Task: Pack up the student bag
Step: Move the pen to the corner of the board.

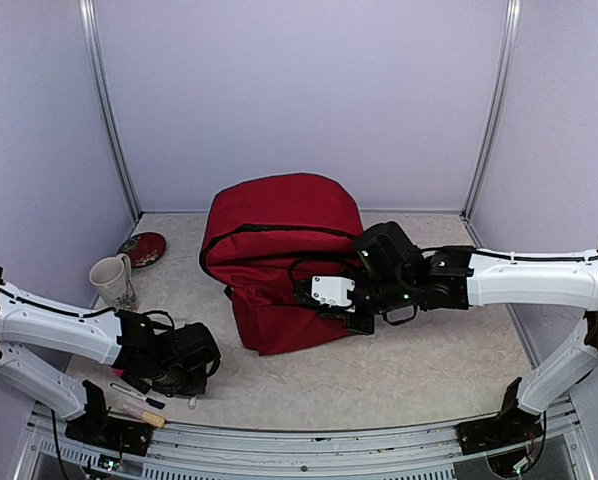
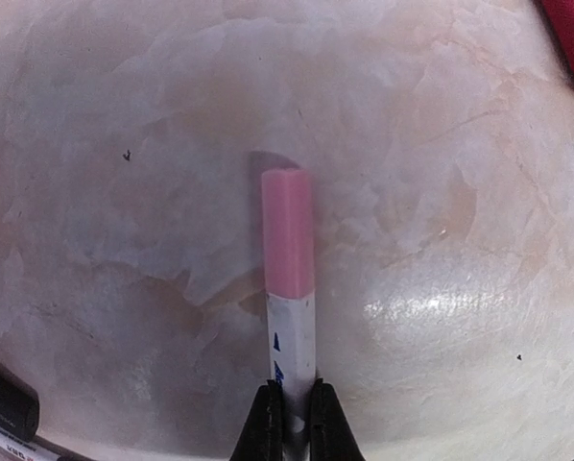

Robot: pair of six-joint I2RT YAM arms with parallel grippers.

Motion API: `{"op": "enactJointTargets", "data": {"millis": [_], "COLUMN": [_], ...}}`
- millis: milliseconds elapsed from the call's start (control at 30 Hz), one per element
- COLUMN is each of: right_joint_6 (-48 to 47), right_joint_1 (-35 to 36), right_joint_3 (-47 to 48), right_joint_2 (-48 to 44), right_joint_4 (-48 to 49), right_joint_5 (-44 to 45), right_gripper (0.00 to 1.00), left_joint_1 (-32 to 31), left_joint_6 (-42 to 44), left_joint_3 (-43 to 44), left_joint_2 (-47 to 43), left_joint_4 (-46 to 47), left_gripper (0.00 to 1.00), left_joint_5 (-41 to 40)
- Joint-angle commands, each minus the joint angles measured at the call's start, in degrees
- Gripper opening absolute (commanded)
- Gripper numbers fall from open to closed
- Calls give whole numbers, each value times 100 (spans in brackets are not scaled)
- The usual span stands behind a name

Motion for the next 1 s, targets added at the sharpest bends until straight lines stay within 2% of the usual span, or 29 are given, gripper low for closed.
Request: {"op": "enactJointTargets", "data": {"millis": [0,367,600,733,833,967], "right_joint_6": [72,82,84,98,123,181], "right_joint_1": [-43,-64,-65,-66,-64,-64], "right_joint_3": [9,28,45,70,82,87], "right_joint_2": [-240,-229,-240,-225,-210,-224], "right_joint_4": [126,148,125,117,74,82], "right_joint_5": [-40,-52,-84,-101,-64,-22], "right_gripper": [0,0,0,0,0,0], "left_joint_1": [60,10,47,64,73,18], "left_joint_6": [148,307,192,279,312,378], "left_joint_3": [-159,162,136,89,-69,-222], "left_joint_2": [-58,-927,-627,-331,-193,-105], "left_joint_4": [92,-19,-365,-170,152,705], "left_gripper": [0,0,0,26,27,23], "left_joint_5": [358,-334,-273,-30,221,514]}}
